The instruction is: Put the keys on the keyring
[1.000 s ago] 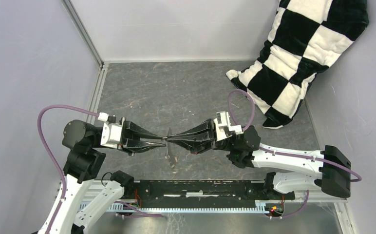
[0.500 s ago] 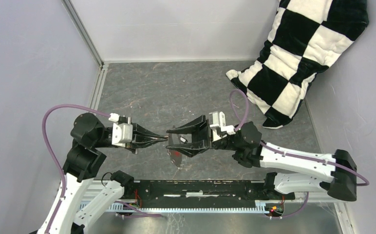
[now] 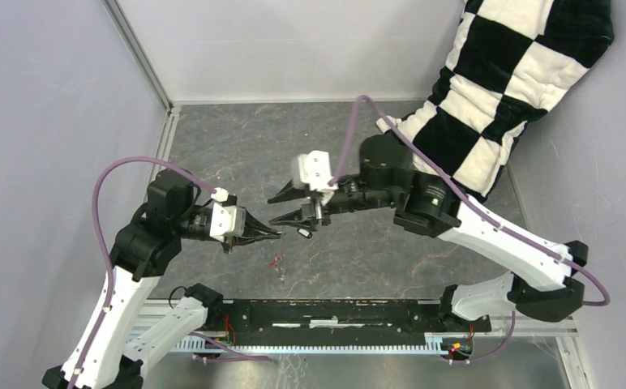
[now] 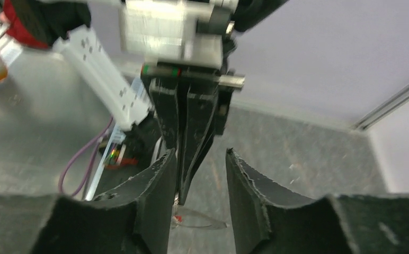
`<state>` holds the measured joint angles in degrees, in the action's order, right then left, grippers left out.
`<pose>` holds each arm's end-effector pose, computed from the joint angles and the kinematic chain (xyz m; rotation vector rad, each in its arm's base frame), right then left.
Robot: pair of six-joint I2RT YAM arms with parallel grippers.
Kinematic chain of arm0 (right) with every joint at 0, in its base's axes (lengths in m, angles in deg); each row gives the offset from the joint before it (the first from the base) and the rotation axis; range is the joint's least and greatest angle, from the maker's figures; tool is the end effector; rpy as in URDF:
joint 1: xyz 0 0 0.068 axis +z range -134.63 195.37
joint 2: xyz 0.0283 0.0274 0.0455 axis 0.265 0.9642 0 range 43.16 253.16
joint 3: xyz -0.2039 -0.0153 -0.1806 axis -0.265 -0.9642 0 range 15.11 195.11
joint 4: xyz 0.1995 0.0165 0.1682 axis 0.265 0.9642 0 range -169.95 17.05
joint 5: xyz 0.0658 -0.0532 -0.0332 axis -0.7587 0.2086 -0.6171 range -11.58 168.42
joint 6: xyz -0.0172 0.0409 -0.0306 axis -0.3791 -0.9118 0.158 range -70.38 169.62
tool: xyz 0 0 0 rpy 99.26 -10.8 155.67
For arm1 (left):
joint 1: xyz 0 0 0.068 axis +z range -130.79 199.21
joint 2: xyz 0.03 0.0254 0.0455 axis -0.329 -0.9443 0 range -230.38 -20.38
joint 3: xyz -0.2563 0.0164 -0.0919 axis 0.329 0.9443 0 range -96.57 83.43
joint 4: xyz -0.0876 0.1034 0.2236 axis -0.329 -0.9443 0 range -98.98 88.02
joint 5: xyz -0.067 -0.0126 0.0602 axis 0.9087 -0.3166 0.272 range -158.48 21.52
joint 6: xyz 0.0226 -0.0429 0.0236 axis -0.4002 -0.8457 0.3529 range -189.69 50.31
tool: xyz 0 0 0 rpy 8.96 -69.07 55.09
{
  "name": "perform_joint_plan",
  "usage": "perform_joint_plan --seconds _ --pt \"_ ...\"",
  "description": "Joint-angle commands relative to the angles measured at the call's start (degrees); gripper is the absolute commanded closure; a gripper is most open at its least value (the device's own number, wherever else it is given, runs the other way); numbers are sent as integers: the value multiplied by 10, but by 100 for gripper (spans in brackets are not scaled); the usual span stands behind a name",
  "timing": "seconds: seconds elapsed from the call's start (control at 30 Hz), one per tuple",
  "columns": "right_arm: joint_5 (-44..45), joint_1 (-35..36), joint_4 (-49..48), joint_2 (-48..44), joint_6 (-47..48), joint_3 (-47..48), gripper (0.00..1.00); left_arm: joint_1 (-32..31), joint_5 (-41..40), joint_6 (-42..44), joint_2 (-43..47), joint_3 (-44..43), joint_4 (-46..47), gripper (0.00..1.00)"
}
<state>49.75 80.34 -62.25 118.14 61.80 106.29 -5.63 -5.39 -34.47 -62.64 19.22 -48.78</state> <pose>0.1009 0.2567 0.4918 -1.3572 1.0395 1.0983 0.0876 -0.0756 0.4003 1.4610 1.1644 -0.9629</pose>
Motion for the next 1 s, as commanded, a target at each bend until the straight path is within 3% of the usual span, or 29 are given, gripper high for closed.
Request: perform_joint_plan --seconds 0.0,0.27,0.77,0.97 --pt "-28 -2 159 43 35 50 59 0 -1 86 -18 -40 -63 98" --pt "-21 -1 185 57 36 64 69 1 -14 98 -17 -36 -70 98" --pt "-24 0 207 82 26 72 63 1 -18 108 -18 -33 -70 98" --pt "-20 1 191 85 23 70 78 0 -19 107 -18 -35 -69 98"
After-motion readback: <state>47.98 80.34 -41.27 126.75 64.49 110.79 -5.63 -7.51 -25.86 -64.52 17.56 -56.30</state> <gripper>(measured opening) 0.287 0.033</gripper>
